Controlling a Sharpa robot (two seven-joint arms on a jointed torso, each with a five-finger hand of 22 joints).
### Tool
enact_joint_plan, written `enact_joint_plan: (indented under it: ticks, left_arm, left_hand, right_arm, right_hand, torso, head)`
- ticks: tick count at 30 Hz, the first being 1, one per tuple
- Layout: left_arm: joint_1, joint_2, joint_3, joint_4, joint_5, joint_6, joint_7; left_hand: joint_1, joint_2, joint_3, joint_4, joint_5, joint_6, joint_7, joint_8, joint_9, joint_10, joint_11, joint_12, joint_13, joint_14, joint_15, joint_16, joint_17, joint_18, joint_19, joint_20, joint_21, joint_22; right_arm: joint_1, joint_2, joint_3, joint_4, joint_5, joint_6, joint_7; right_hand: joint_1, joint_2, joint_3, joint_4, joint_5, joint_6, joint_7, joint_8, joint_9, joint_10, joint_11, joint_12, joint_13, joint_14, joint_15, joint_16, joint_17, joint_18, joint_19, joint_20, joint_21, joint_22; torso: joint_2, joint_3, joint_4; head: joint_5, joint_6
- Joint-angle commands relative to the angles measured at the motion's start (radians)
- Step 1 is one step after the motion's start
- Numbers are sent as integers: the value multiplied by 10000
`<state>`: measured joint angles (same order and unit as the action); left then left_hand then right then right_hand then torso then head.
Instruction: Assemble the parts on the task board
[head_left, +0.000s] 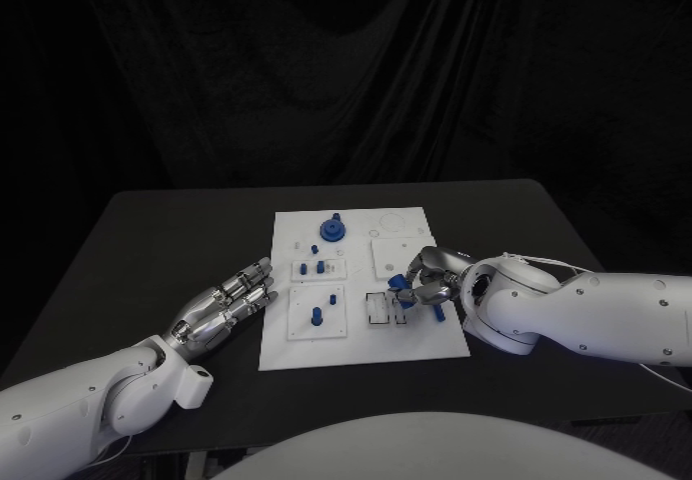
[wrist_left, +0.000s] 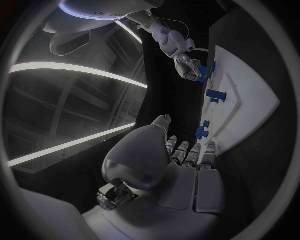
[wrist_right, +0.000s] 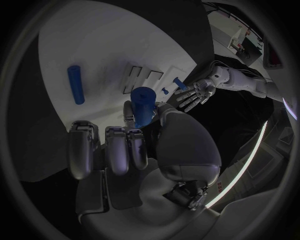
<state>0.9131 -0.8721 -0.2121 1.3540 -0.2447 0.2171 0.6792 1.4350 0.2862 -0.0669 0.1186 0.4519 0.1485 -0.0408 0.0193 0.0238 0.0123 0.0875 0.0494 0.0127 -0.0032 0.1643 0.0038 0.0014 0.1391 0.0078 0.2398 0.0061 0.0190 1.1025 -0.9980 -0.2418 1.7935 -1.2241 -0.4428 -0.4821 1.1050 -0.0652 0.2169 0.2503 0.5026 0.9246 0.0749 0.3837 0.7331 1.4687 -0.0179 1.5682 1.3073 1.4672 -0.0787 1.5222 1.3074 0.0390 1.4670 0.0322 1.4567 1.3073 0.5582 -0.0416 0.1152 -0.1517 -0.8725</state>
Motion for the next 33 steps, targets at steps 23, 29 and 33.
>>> enact_joint_plan:
  ticks: [23,29,33]
  left_arm:
    - [-18,103,9,-67,61,194,598]
    - [-20,116,9,-95,61,220,584]
    - [-22,127,9,-110,61,233,575]
  left_hand:
    - [-145,32,109,-21,-50,32,92,58,10,29,56,59,10,32,-30,-38,-14,101,3,-10,6,-7]
    - [-145,32,109,-21,-50,32,92,58,10,29,56,59,10,32,-30,-38,-14,101,3,-10,6,-7]
    - [-150,37,130,-26,-42,31,97,58,10,27,54,56,9,32,-24,-38,-14,101,3,-5,6,-8]
  right_arm:
    - [-127,523,-16,-349,492,985,-263]
    - [-129,632,-15,-408,491,745,-86]
    - [-130,659,-14,-425,491,599,20]
  right_hand:
    - [-1181,189,-624,399,-1975,-47,-148,-162,159,1021,63,26,2635,833,21,-125,1594,-42,499,2,-201,2173]
    - [-1370,244,-751,408,-2269,-104,-128,-217,157,1021,80,26,2635,821,36,-155,1535,-30,478,17,-247,2157]
    - [-1545,292,-877,416,-2536,-124,-117,-252,157,1021,91,26,2635,799,46,-215,1430,-7,440,28,-341,2125]
  torso:
    - [2,-9,-30]
    - [-5,-5,-13]
    - [-7,-5,-7]
  head:
    - [126,-1]
    - [131,-1]
    - [156,-1]
